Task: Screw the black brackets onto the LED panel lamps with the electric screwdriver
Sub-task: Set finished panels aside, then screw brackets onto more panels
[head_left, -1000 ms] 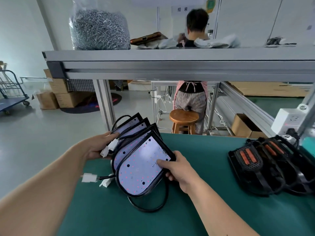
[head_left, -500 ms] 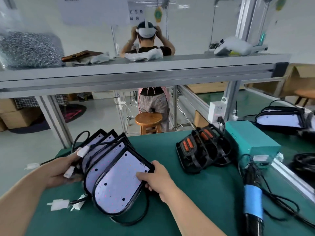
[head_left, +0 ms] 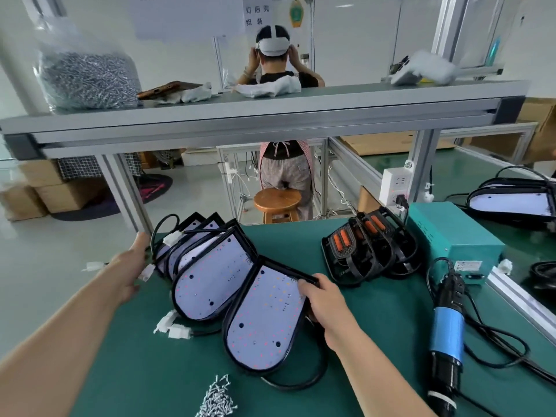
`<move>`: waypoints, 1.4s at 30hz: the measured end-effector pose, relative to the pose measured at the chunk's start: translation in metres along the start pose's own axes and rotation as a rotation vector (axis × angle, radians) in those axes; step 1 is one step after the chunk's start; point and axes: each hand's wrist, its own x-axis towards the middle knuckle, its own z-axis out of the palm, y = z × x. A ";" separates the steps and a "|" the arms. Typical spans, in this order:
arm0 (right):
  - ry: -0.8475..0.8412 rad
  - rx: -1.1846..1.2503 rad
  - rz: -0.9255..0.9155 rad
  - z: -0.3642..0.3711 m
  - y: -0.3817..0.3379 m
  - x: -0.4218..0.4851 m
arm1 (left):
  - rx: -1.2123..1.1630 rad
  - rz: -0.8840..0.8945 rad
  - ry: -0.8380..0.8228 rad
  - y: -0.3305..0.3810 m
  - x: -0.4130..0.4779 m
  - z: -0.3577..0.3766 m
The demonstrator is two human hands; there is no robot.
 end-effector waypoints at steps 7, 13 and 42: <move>0.088 0.033 0.005 -0.028 0.000 -0.010 | -0.008 0.463 0.554 -0.002 -0.089 0.017; 0.168 0.073 0.012 -0.048 0.002 -0.018 | 0.072 0.802 0.313 -0.036 -0.171 0.088; -0.027 -0.378 -0.014 -0.086 0.010 -0.102 | 0.638 0.501 -0.362 -0.078 -0.211 0.149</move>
